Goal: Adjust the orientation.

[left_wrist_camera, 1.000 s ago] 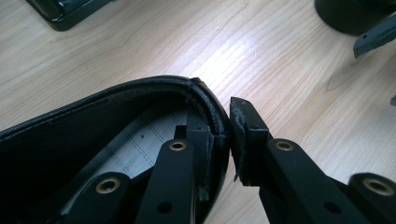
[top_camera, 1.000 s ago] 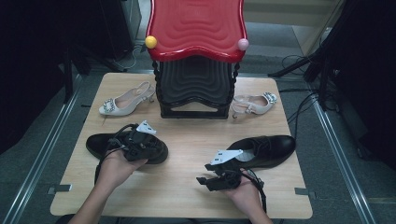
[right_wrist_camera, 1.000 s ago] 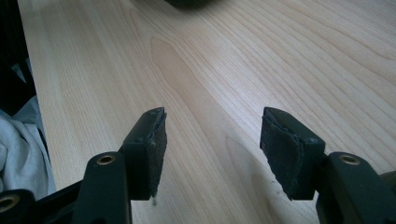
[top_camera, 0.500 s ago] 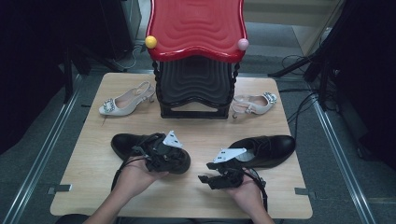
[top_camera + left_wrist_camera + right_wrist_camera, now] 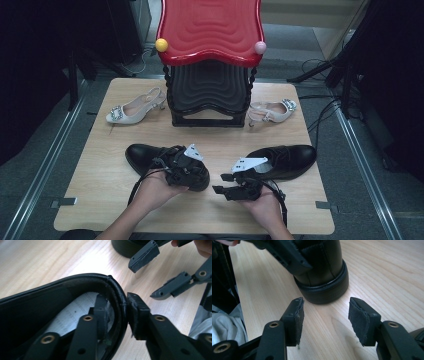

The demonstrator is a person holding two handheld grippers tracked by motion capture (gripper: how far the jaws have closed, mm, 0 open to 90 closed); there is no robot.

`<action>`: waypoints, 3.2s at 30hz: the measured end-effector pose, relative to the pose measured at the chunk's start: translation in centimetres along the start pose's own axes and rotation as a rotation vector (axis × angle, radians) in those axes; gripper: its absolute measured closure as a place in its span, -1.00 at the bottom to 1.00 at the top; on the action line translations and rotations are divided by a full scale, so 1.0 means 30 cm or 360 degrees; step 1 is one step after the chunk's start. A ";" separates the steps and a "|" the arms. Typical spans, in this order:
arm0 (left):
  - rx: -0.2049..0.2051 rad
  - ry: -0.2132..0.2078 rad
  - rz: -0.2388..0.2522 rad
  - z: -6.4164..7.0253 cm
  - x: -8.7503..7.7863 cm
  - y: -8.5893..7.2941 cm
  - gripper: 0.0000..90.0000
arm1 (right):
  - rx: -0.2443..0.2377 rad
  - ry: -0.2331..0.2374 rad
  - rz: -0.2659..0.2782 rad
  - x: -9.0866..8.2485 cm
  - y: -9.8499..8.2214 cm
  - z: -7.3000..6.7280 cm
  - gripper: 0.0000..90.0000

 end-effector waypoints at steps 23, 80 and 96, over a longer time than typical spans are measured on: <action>-0.0255 0.0114 0.0255 -0.155 -0.258 -0.158 0.67 | -0.0032 -0.0060 0.0097 -0.007 0.076 -0.017 0.99; -0.0446 0.0123 0.0193 -0.323 -0.063 -0.310 1.00 | 0.0050 0.0053 0.0044 0.064 0.081 -0.077 1.00; -0.0496 0.0100 0.0207 -0.319 -0.075 -0.340 0.96 | 0.0055 -0.0003 0.0042 0.067 0.104 -0.014 1.00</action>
Point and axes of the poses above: each handheld gripper's, and its own axes: x roughly forward along the jaws, y roughly out of its top, z roughly to its right, the point moved 5 cm from there along x, roughly forward along the jaws, and after that the axes turned 7 degrees about y, right-handed, at the moved point
